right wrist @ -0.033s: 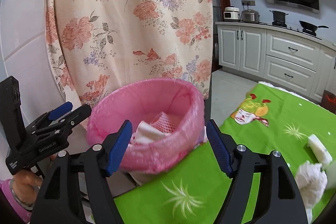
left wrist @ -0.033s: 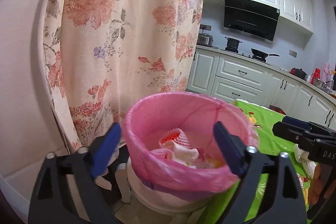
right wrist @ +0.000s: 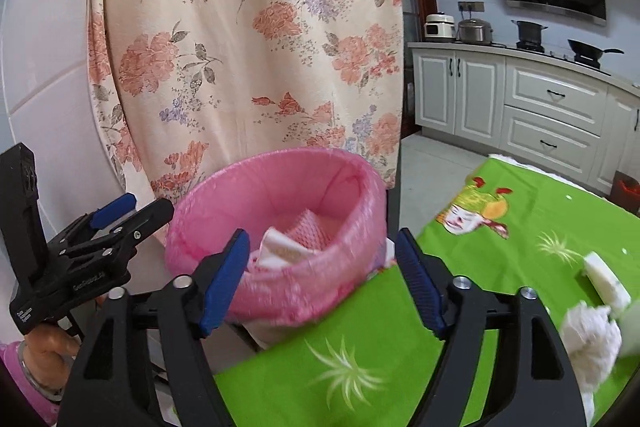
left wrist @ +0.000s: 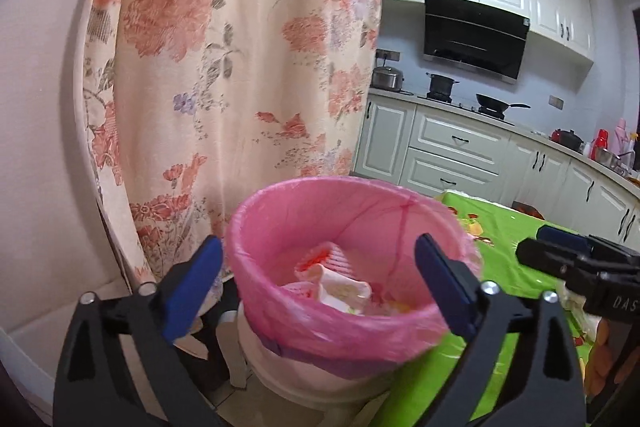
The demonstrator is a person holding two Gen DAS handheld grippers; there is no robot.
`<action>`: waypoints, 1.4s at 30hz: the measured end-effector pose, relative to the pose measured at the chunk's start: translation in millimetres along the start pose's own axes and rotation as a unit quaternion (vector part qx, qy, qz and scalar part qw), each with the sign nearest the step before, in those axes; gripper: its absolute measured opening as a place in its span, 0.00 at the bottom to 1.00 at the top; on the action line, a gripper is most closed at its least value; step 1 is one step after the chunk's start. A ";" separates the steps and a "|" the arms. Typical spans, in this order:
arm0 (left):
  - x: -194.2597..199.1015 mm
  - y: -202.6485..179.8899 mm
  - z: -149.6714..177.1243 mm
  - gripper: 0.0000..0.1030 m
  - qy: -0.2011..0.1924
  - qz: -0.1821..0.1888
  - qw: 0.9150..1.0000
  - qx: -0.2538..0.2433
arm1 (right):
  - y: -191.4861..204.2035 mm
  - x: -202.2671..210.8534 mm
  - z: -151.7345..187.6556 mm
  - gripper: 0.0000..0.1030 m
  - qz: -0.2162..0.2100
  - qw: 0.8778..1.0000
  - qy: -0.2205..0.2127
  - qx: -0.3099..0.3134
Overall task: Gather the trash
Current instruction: 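Move both tools back over the trash on the table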
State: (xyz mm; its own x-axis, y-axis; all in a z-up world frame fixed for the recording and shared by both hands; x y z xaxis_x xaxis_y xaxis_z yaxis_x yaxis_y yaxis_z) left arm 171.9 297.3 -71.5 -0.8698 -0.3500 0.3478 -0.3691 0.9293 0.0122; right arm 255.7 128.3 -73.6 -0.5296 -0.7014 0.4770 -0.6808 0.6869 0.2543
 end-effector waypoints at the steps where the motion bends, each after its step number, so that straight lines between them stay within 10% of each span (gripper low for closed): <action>1: 4.1 -8.3 0.6 0.95 -0.002 0.000 1.000 -0.008 | -3.1 4.5 3.1 0.74 0.004 1.000 -0.001 0.000; 20: 27.8 -188.1 39.6 0.95 0.026 0.106 0.988 -0.105 | -127.7 110.6 45.2 0.81 0.118 0.991 -0.044 -0.054; 42: -12.4 -346.5 57.8 0.95 0.102 0.197 0.967 -0.128 | -311.9 214.5 85.4 0.82 0.299 0.937 -0.054 -0.169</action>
Point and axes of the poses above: each gripper's, at about its wrist camera, not at the fingertips, and x roughly against the way its jaws point, y to its left, z to its underside, the point moved 10 cm from there along -x, roughly the way its jaws point, and after that the axes turned 8 degrees about -x, right-handed, at the moved point
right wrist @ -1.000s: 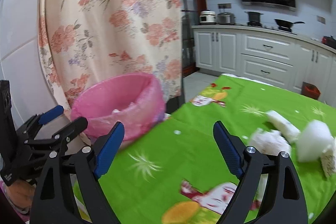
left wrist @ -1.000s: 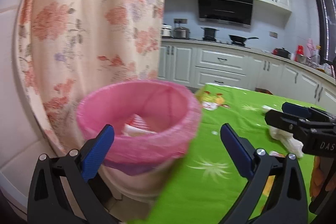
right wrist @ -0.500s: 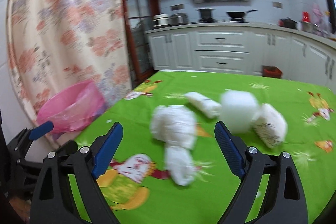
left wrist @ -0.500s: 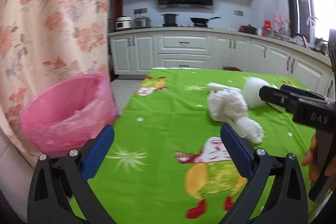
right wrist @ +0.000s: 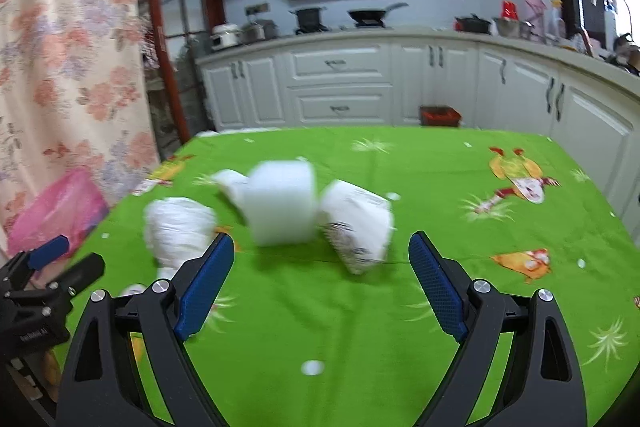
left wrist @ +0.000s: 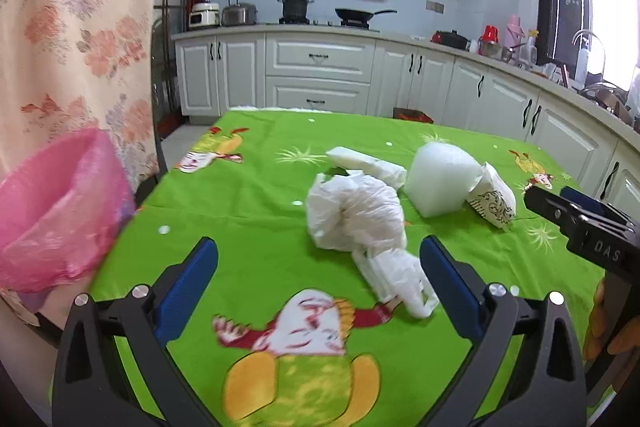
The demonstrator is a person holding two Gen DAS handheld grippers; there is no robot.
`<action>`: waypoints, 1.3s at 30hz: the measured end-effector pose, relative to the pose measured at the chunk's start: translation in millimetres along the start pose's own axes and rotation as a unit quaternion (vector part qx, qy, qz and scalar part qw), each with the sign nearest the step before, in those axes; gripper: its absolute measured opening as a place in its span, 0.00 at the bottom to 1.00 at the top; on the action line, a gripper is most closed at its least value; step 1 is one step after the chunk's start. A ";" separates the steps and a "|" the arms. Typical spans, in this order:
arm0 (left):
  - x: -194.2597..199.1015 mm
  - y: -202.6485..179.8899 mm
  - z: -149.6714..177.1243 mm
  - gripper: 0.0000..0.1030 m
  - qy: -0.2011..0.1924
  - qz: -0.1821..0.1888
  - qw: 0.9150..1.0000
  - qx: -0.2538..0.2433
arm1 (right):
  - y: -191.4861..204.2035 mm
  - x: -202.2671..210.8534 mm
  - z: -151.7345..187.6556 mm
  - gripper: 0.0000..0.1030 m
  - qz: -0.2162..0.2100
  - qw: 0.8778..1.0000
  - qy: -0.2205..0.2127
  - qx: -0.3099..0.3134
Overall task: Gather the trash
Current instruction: 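Move both tools back over the trash on the table, then grasp the white plastic bag with the left tool while the right tool grasps a paper cup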
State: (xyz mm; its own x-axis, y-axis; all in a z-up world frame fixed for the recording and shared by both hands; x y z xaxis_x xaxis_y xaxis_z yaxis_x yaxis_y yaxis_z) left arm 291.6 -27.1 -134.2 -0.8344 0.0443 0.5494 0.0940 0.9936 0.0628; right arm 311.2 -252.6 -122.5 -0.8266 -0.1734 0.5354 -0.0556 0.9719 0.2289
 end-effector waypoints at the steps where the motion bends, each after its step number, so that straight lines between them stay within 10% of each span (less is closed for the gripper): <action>1: -6.5 -3.0 -1.0 0.95 0.006 0.001 1.000 0.000 | -6.1 -2.8 1.2 0.82 0.005 1.000 0.005 -0.002; 21: -100.8 -28.2 -16.4 0.94 0.082 -0.011 0.996 0.029 | -27.4 -84.1 3.8 0.82 0.040 0.994 0.102 0.023; 25: -112.1 -33.7 -11.6 0.74 0.105 -0.002 0.994 0.033 | -26.2 -94.3 7.1 0.75 0.038 0.991 0.125 0.025; 27: -115.2 -36.7 -8.4 0.59 0.113 0.012 0.993 0.034 | -25.1 -96.2 8.4 0.54 0.034 0.991 0.130 0.025; 39: -77.9 -38.5 -5.0 0.45 0.062 0.039 0.997 0.035 | -33.2 -55.2 14.9 0.45 0.011 0.996 0.092 -0.011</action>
Point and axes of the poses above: each gripper's, at about its wrist camera, not at the fingertips, and x roughly against the way its jaws point, y to its left, z to its underside, the point moved 10 cm from there along -x, roughly the way its jaws point, and after that the axes turned 8 degrees about -x, right-handed, at the moved point
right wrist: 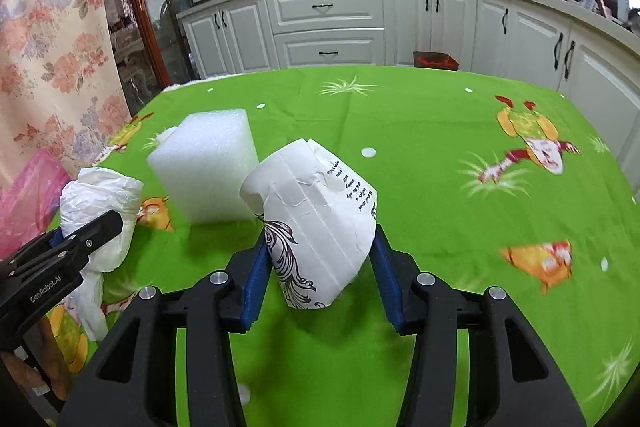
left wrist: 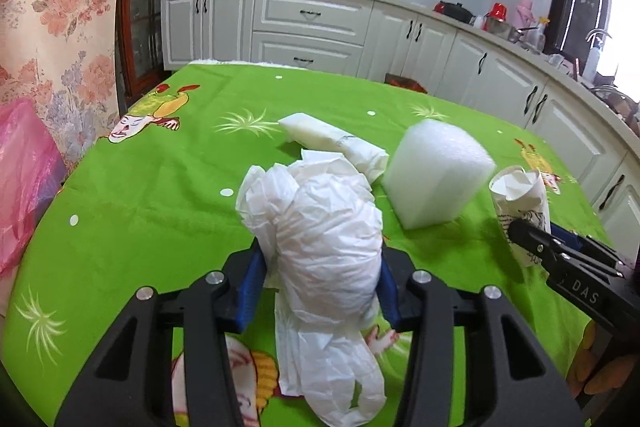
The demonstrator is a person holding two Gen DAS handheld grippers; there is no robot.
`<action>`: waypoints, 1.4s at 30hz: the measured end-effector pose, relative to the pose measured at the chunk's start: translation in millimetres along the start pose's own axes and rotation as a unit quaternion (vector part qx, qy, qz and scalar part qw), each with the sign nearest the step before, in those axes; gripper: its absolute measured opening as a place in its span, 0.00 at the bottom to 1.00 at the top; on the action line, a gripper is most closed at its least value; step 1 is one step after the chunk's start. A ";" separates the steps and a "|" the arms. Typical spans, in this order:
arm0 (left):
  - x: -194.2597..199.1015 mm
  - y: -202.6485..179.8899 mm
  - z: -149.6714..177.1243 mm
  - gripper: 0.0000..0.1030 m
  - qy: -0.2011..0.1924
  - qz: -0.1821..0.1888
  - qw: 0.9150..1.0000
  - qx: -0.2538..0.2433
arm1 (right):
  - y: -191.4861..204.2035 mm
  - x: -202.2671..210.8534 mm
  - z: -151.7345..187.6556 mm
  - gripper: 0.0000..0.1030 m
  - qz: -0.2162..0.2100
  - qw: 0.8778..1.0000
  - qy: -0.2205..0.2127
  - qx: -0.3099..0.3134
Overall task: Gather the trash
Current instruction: 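Grasp the white plastic bag with the left tool while the right tool grasps a paper cup, then carry the plastic bag and paper cup to the pink bin and release both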
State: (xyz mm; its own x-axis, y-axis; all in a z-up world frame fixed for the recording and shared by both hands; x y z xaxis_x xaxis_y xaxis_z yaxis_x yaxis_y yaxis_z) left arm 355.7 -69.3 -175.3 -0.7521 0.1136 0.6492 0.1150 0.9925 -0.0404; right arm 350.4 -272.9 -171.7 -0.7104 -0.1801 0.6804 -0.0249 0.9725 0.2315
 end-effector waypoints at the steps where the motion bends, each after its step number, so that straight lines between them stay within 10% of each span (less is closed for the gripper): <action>1: 3.6 -0.6 1.2 0.45 -0.003 0.001 1.000 -0.001 | -1.3 3.9 2.1 0.45 -0.003 1.000 -0.003 -0.005; 42: 156.2 58.2 55.1 0.45 -0.140 -0.056 0.988 -0.024 | 122.5 80.7 63.3 0.45 -0.113 0.990 -0.042 0.073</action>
Point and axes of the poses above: each gripper's, at about its wrist camera, not at the fingertips, and x roughly against the way its jaws point, y to its left, z to its underside, the point moved 10 cm from there along -x, roughly the way its jaws point, and after that the axes turned 8 degrees about -x, right-handed, at the moved point
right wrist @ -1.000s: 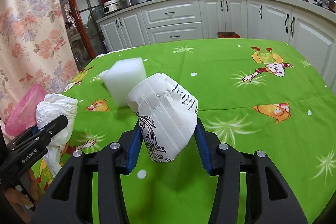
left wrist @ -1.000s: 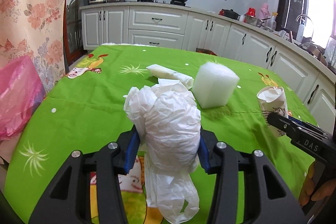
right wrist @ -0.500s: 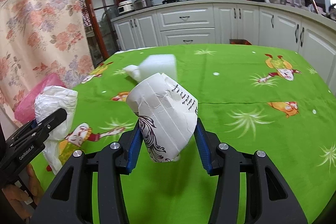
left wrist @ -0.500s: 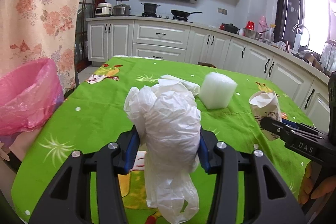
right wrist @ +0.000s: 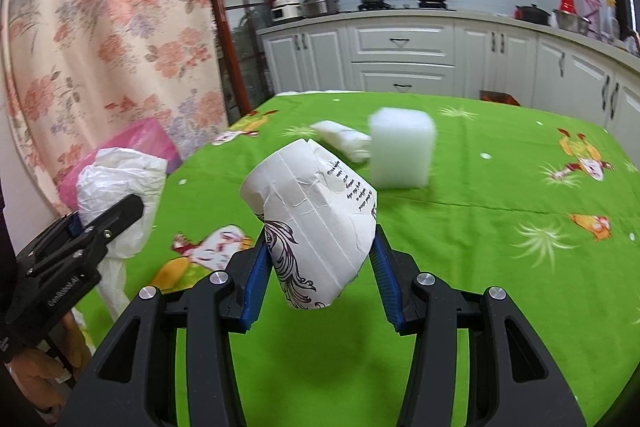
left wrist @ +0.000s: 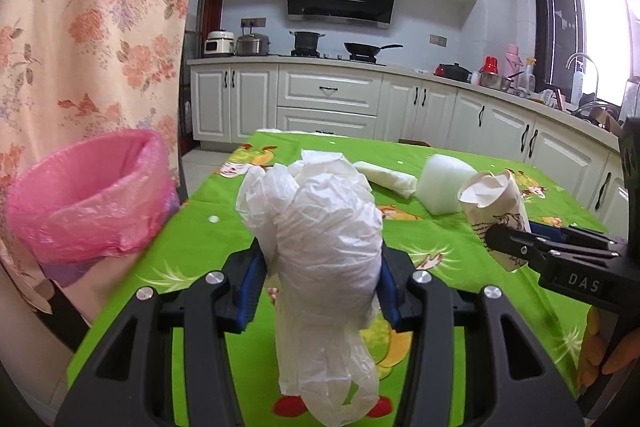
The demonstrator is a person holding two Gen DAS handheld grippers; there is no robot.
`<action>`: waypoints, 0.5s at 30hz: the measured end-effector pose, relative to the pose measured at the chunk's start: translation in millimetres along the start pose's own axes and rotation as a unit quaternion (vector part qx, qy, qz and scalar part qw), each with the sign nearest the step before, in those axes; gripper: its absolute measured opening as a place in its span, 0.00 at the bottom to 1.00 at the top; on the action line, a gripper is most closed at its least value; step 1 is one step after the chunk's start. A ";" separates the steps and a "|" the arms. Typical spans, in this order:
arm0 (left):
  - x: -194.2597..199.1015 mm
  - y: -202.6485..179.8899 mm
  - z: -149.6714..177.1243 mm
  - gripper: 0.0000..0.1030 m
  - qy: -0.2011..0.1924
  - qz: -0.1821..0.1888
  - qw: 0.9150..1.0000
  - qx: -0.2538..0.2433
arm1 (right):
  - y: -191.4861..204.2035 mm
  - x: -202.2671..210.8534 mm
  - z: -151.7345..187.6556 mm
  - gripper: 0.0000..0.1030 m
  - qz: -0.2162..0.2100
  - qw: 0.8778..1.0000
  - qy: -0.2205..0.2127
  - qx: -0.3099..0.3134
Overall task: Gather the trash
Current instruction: 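Carry the plastic bag and paper cup to the pink bin and release both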
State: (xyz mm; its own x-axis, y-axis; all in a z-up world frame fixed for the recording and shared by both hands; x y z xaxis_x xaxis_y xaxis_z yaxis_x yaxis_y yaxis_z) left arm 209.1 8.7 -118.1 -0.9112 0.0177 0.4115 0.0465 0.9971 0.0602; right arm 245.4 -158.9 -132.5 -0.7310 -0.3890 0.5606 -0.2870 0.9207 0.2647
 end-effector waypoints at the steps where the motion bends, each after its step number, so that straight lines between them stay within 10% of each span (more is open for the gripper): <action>1: 2.8 2.3 -0.3 0.45 -0.003 -0.002 1.000 -0.001 | 5.4 0.4 -0.3 0.45 -0.004 1.000 -0.001 0.004; 15: 39.0 66.1 -4.0 0.45 -0.025 -0.060 0.998 -0.008 | 95.8 -10.5 -17.8 0.45 -0.069 0.996 0.000 0.058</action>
State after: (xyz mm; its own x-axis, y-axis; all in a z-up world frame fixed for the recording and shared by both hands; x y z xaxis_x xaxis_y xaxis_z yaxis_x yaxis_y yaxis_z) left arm 178.3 74.9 -94.5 -0.9302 -0.0971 0.3541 -0.0577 0.9911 0.1200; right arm 236.6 -67.2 -99.0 -0.6790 -0.5126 0.5256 -0.4550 0.8556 0.2466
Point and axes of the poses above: each gripper's, at about its wrist camera, not at the fingertips, and x roughly against the way its jaws point, y to its left, z to its underside, the point moved 10 cm from there along -x, roughly the way its jaws point, and after that the axes turned 8 degrees about -x, right-handed, at the moved point
